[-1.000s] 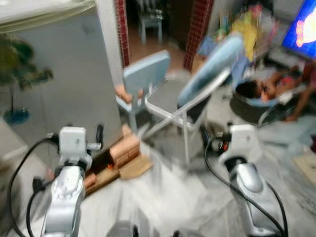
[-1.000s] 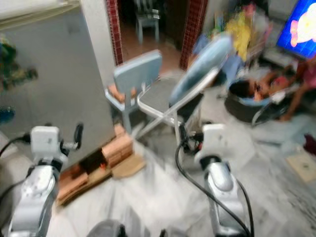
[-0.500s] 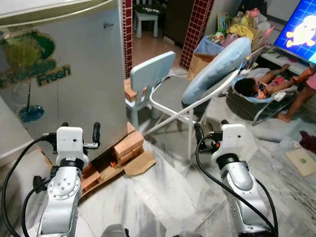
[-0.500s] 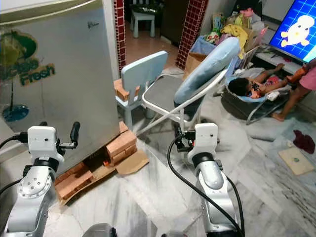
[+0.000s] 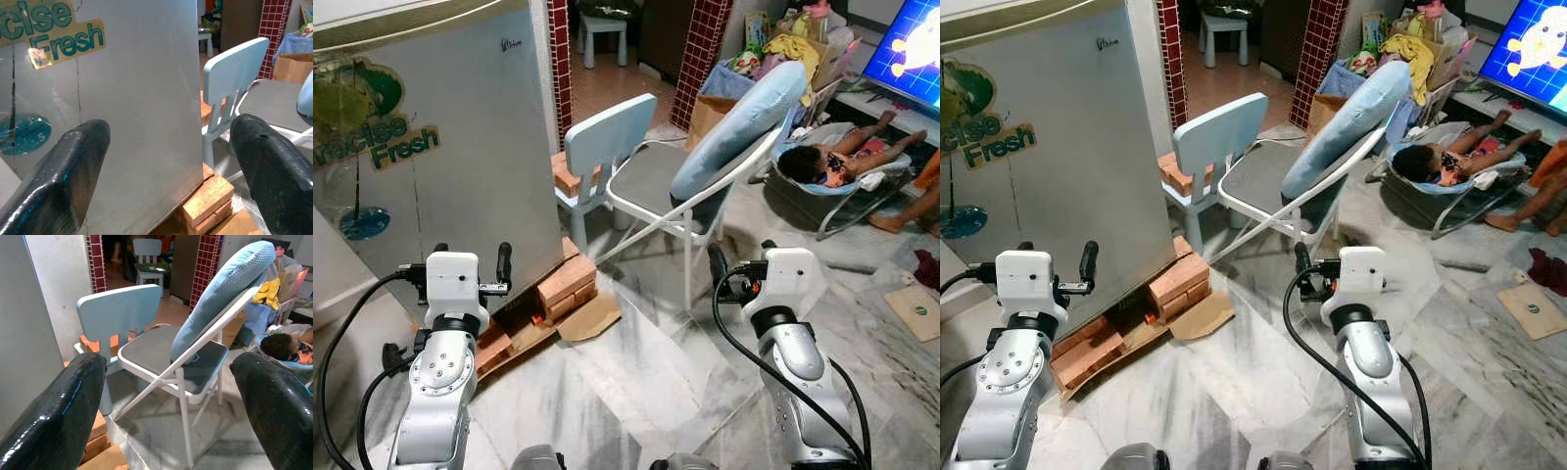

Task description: Restocking fridge

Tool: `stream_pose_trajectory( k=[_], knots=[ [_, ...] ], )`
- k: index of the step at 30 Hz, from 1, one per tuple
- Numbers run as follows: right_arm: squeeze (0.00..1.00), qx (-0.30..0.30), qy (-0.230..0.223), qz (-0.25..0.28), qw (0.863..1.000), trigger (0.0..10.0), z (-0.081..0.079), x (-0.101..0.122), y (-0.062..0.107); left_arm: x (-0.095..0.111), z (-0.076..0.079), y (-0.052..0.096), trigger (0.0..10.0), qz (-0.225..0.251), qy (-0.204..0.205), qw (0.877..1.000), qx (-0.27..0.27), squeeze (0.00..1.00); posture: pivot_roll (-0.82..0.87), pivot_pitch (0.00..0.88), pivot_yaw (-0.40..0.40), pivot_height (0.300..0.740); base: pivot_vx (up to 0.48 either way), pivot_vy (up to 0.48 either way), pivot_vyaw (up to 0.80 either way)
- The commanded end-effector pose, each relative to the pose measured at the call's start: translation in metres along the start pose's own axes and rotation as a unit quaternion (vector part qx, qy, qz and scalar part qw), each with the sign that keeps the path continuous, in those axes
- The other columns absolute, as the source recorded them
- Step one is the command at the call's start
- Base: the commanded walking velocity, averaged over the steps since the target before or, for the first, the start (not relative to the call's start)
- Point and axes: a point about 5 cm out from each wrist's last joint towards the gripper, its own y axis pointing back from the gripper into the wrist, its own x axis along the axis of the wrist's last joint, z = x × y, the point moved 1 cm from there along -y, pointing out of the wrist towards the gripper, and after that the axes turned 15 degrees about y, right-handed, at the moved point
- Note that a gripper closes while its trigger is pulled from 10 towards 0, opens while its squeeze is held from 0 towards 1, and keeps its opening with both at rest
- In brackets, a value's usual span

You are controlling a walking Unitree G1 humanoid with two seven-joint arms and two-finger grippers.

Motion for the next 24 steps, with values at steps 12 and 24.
stream_pose_trajectory(
  k=[12,24],
  knots=[
    [0.0,-0.014,0.002,0.01,1.0,10.0,0.005,0.005,-0.003,-0.002,-0.007,0.008,10.0,-0.011,-0.011,1.0,0.012,0.0,0.06,0.03,-0.048,0.74,0.0,0.0,0.0],
    [0.0,-0.03,0.034,-0.019,0.999,10.0,0.011,-0.009,0.003,-0.005,-0.017,0.011,10.0,-0.015,-0.016,0.999,0.025,0.0,0.05,0.024,-0.054,0.74,0.0,0.0,0.0]
  ],
)
